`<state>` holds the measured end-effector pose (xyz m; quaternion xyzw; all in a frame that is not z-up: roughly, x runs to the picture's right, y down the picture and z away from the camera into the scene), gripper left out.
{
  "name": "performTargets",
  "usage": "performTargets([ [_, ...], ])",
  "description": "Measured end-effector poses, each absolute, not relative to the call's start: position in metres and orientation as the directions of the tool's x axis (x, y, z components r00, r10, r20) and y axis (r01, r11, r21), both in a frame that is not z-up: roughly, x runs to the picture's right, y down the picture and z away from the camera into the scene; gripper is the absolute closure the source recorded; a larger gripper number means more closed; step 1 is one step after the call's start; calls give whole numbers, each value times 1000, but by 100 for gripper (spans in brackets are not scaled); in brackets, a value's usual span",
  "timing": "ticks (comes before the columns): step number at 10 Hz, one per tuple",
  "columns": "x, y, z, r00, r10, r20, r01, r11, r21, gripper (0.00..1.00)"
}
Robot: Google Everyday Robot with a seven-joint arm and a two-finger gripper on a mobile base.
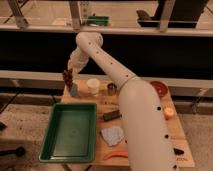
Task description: Place grapes in plastic cup
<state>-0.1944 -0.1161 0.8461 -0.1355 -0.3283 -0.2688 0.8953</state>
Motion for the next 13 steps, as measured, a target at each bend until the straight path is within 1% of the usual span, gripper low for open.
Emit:
performTargets([
  [13,-210,-101,872,612,-437,659,649,753,-104,97],
])
